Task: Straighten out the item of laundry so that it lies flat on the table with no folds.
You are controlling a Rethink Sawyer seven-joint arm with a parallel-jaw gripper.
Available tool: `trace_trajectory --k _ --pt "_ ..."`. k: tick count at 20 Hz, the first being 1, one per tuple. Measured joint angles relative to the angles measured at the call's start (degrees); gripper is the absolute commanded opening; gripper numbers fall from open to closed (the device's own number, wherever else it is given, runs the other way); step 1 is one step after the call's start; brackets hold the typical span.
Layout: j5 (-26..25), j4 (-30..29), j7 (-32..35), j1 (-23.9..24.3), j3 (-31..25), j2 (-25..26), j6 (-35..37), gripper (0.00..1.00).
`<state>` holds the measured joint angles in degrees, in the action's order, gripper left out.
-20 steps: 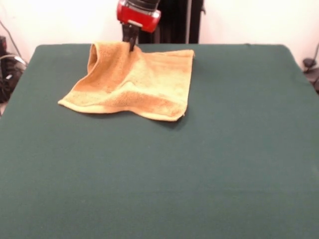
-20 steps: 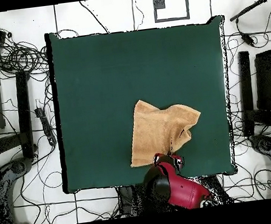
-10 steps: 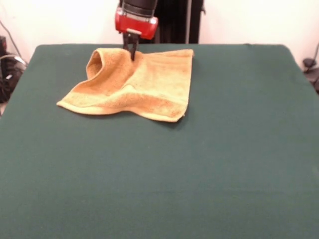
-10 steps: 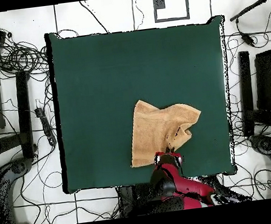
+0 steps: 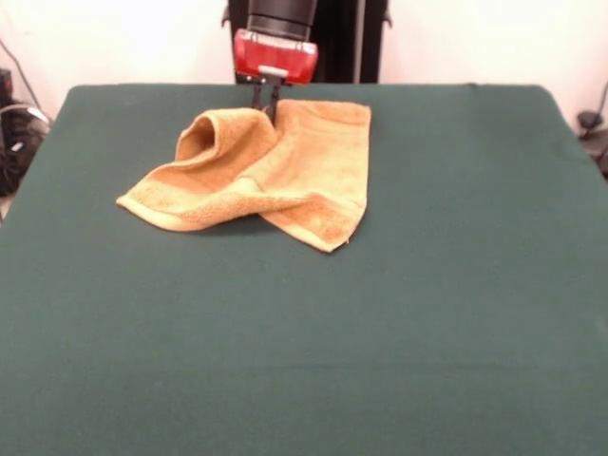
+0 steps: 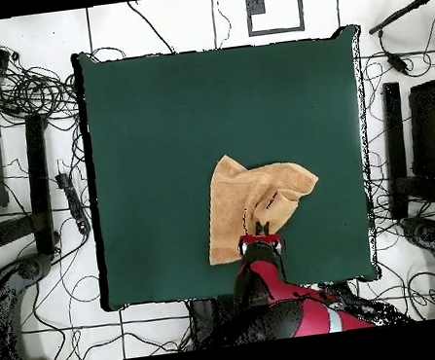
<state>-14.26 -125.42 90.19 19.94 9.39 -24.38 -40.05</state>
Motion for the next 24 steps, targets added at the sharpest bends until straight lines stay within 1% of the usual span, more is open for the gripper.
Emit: trace_trajectory --k 6,11,12,15,17,18,24 --pt "-2.5 2.2 0.0 -0.18 -0.69 0.02 -1.27 0.0" --pt "-2.82 3.08 0.0 0.55 -2.04 0.04 -1.27 0.0" --pt "-2.77 3.39 0.0 0.62 -2.5 0.03 -1.2 1.0" --pt "-2.64 3.45 0.0 0.6 -2.5 0.02 -0.97 1.0" --pt "-2.28 3.67 0.0 0.6 -2.53 -0.01 0.25 1.0" --pt "-1.95 3.95 0.0 0.57 -2.55 -0.09 1.94 1.0" --pt "-1.27 4.47 0.0 0.51 -2.7 -0.47 5.38 1.0"
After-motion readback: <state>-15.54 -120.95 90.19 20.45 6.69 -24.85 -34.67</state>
